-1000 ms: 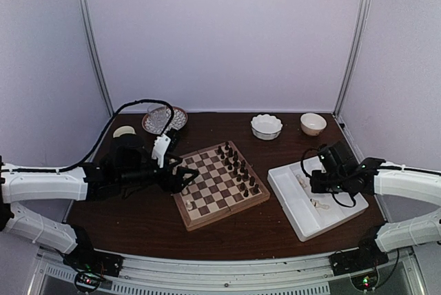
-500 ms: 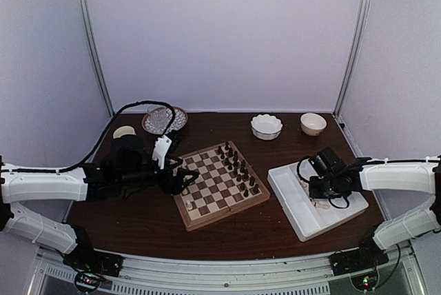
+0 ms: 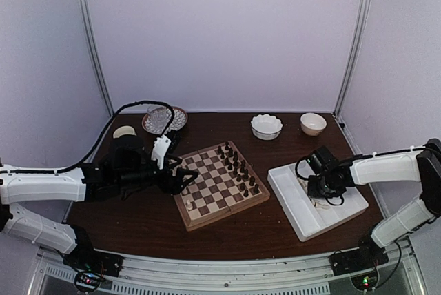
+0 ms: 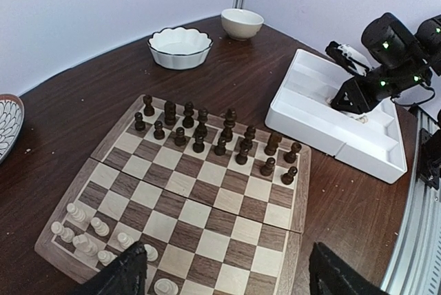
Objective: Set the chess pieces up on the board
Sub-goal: Pick up the pawn from the storage box, then pass from the right arm to the left
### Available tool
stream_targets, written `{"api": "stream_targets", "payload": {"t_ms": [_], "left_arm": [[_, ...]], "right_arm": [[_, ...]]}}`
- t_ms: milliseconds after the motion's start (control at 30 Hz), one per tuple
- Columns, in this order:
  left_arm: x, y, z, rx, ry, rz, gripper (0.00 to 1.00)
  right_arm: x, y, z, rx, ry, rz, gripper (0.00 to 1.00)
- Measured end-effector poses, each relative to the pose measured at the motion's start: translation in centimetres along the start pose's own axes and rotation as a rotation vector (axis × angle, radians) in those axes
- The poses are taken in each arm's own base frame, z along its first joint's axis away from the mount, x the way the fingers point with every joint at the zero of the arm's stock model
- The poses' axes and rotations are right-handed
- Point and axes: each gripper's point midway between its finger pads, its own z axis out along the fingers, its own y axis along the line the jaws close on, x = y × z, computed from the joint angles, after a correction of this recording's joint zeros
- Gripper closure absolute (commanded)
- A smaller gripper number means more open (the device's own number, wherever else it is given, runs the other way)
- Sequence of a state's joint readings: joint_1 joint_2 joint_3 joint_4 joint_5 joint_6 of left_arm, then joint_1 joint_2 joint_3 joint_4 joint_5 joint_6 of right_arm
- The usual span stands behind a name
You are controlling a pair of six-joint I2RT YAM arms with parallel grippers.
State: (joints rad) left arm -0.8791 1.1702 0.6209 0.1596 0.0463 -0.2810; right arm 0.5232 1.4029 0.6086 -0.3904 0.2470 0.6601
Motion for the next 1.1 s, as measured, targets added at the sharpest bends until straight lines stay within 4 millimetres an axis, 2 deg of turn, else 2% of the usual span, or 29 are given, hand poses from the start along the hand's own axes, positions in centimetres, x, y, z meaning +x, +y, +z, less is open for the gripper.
{"api": "stream_targets", "payload": {"t_ms": [433, 567, 733, 867, 933, 1100], "left_arm": [[0.1, -0.1, 0.0, -0.003, 0.004, 0.005, 0.19], [0.1, -0.2, 0.1, 0.002, 0.007, 0.003, 0.19], [0.2, -0.6, 0.4, 0.026, 0.017, -0.015, 0.18], [0.3, -0.9, 0.5, 0.043, 0.025, -0.031, 0.18], [0.3, -1.0, 0.5, 0.052, 0.023, -0.045, 0.18], [0.0, -2.0, 0.7, 0.121, 0.021, -0.098, 0.18]], "right_arm": [[-0.4, 1.5, 0.4, -0.064, 0.027, -0.007, 0.89], [-0.7, 1.7, -0.1, -0.087, 0.019, -0.014, 0.89], [-3.1, 1.9, -4.1, -0.199, -0.131, 0.007, 0.89], [-4.5, 3.0, -7.4, -0.328, -0.239, -0.004, 0.90], [-4.7, 4.5, -8.8, -0.414, -0.276, -0.043, 0.90], [-3.4, 10.5, -12.9, -0.659, -0.339, -0.226, 0.89]]}}
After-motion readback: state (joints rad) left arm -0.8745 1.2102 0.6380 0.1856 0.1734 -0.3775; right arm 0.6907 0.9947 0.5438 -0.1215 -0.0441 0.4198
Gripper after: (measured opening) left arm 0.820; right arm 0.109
